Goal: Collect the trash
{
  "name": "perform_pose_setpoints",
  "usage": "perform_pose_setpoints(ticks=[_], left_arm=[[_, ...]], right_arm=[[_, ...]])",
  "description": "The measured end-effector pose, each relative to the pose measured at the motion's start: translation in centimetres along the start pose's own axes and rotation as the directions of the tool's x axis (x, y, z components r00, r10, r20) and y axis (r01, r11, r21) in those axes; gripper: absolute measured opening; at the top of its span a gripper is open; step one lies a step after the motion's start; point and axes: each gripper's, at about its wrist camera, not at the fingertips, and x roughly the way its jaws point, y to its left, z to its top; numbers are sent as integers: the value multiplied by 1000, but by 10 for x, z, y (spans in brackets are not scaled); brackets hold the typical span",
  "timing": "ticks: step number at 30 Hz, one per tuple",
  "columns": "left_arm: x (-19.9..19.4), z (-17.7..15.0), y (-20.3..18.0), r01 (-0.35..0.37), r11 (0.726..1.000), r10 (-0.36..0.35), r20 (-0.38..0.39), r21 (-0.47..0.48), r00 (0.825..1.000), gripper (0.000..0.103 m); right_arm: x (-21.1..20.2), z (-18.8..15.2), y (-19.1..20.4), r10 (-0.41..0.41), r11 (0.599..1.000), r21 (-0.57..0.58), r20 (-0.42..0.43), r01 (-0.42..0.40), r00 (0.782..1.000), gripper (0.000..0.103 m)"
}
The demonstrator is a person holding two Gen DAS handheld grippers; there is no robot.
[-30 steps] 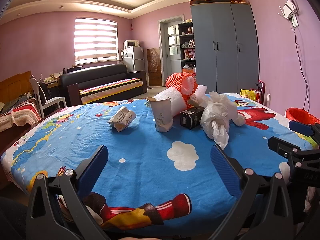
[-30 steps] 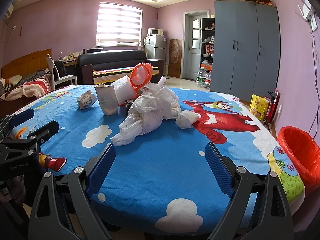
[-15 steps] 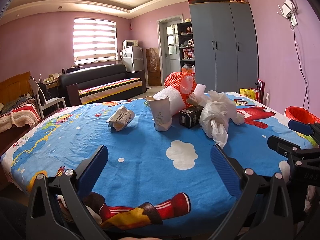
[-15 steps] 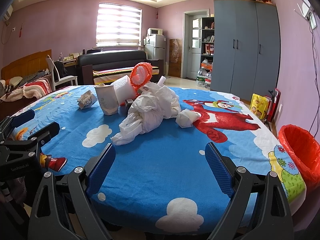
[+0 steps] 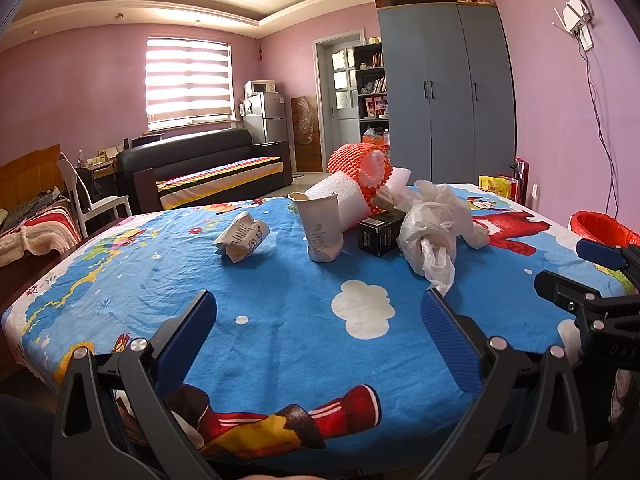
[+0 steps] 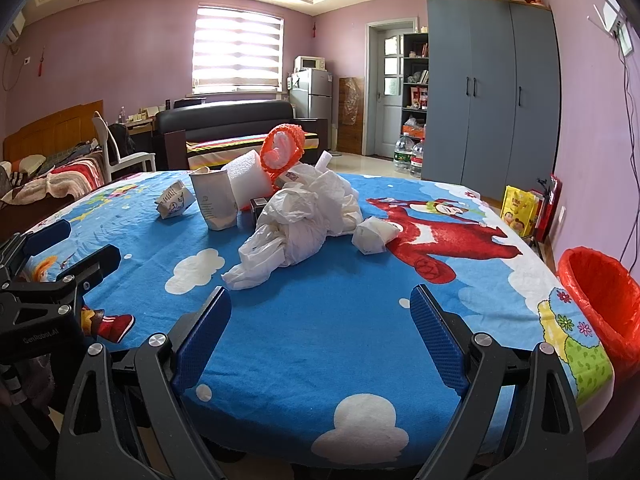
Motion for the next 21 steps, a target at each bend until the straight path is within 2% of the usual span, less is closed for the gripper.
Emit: perform_pose_setpoints(ticks=[21], left_arm=[[2,-3,-3,7,1000,-7,-8,11,1000,99]], right_arm=[[1,-1,-4,3,1000,11,-3,-3,1000,85]])
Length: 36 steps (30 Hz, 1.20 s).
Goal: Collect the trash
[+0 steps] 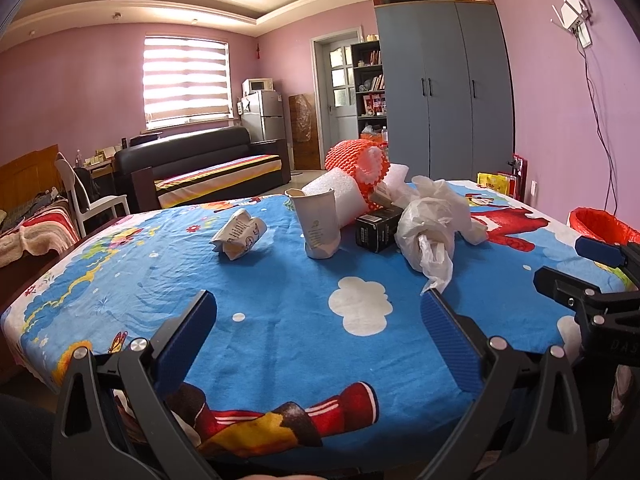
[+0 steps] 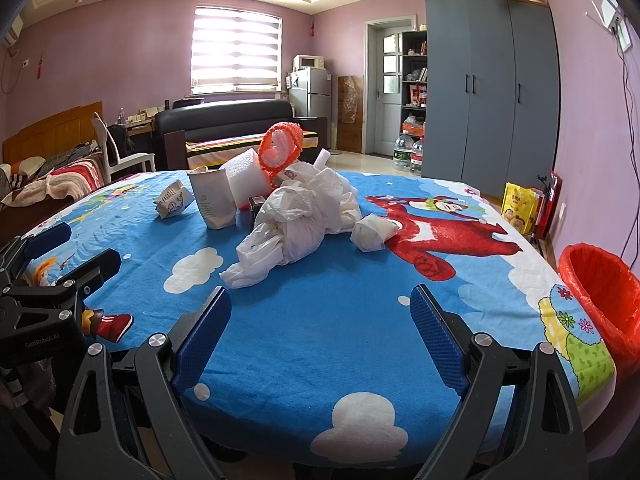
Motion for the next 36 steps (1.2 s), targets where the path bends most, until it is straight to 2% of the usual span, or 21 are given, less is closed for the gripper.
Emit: perform_pose_setpoints(ticks=[25,34,36], left_arm=[[4,0,-2,8,1000,-8,-11,-3,1000,99],[11,13,5,-2,1000,3,-72,16,997,99],[20,18,9,5,1000,-2,-115,31,993,99]], right_arm=[[1,-1,-1,3,1000,6,-2,-3,1000,85],[20,17,-7,27,999,25,-68,-25,997,85],[29,26,-10,22,999,28,-92,-20,996,85]])
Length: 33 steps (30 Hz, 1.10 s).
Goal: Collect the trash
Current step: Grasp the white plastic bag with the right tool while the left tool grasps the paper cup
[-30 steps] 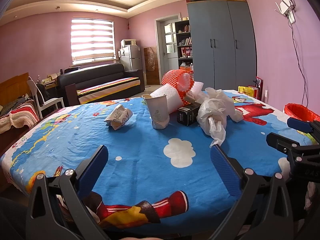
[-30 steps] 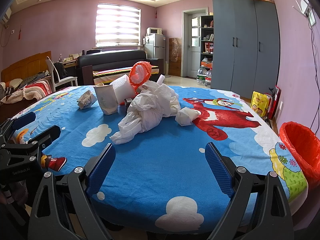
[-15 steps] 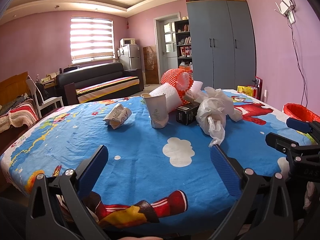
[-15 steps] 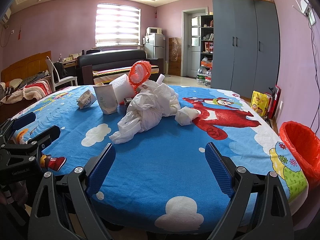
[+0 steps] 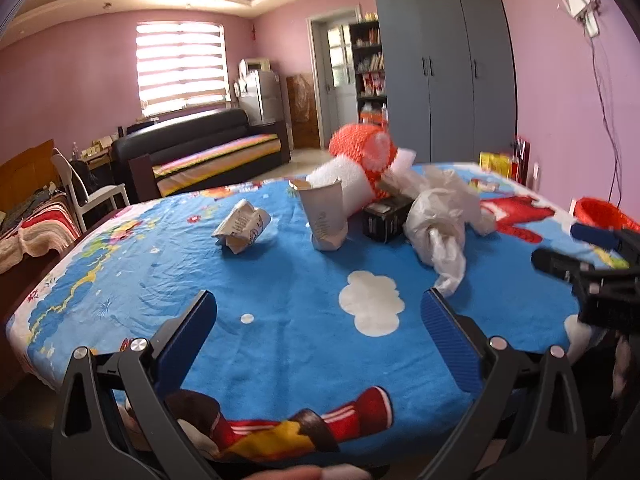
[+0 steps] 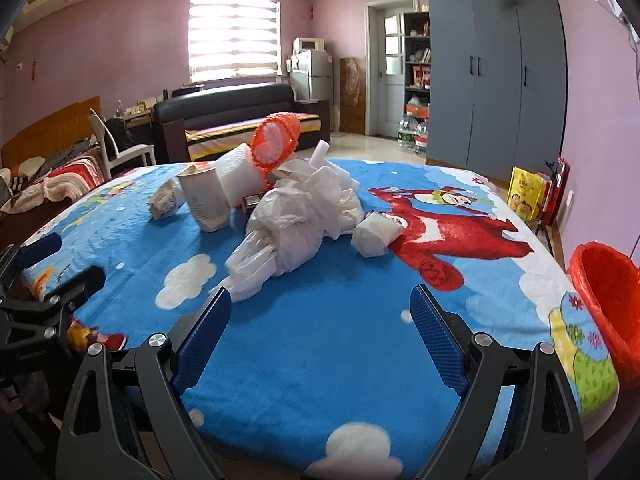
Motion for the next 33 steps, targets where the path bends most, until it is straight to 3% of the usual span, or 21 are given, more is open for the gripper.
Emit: perform_pose_setpoints(ticks=[7,15,17,21,26,28,31,33], left_arm=[[43,29,19,69,997,-62,-176,33,982,99],[82,55,57,51,998,-58,-206,-39,977,98],[90,58,63,45,999,-50,-198,-30,979,98],[104,57,63,84,996,-81,-240,1,967,98],[117,50,64,122,992,-112,-296,15,949,98],[119,47,62,113,993,-100,-312,24,945,98],[123,50,61,116,993,-115,-328,-17,938,98],[123,54,58,112,993,-117,-307,-33,945,98]], right_arm=[[38,31,0,34,997,68,-80,-28,996,85],[90,56,16,58,990,138,-174,-34,983,85],[102,57,24,52,991,130,-206,-25,977,85],[125,57,34,33,993,114,-261,-3,965,84],[134,49,37,20,996,92,-284,7,959,51],[130,45,33,29,996,89,-276,-5,961,43],[122,42,27,54,998,59,-276,-39,960,38],[115,41,26,71,997,24,-280,-67,957,37]])
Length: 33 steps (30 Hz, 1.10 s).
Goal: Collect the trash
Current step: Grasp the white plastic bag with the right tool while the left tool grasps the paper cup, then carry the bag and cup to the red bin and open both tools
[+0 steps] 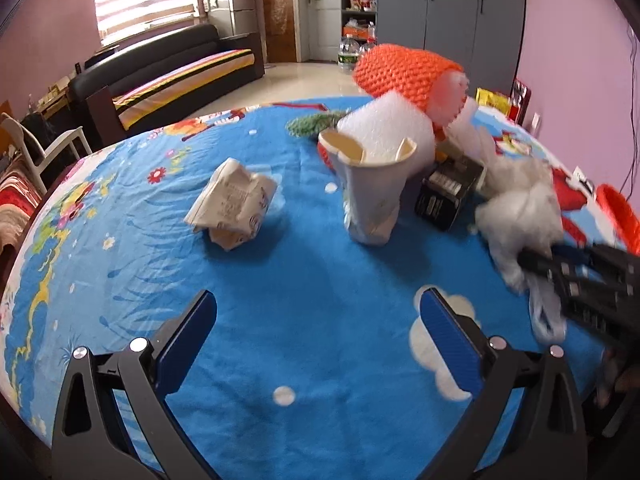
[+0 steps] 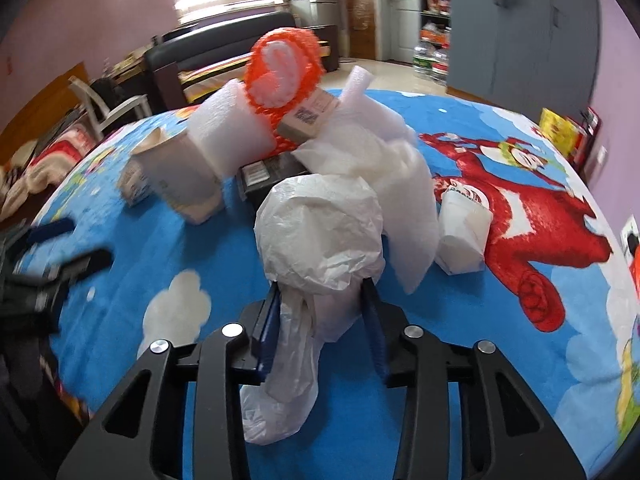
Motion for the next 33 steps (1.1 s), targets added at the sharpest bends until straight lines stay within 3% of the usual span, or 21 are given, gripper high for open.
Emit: perform_pose_setpoints(ticks=[4,8,13,17,20,23,25,33], left_arm=[[-3,6,-15,-41,999,40,69,10,997,98],[7,12,-24,-70,998,70,83,0,994,98],[23,26,-34,-41,999,41,84,-1,996,89],[43,39,-50,-49,999,47,78,12,996,77],[60,43,-57,-77,997,76,53,17,996,61],[67,47,-54,-58,998,58,34,0,998,42],[66,46,-52,-55,999,55,43,-2,998,35],[37,24,-61,-28,999,25,96,33,995,34]], right_arm=[[-20,-6,1,25,995,-98,0,-24,1000,36],[-44,-9,-2,45,985,-165,18,-41,999,36],[-69,2,-18,65,979,-197,72,-50,995,36],[-73,10,-26,59,975,-220,92,-37,994,36],[-68,14,-29,59,973,-228,85,-39,995,36],[-65,16,-34,69,971,-234,80,-49,994,36],[-65,14,-40,79,974,-220,85,-59,993,36],[-58,-1,-73,95,989,-115,53,-89,994,36]])
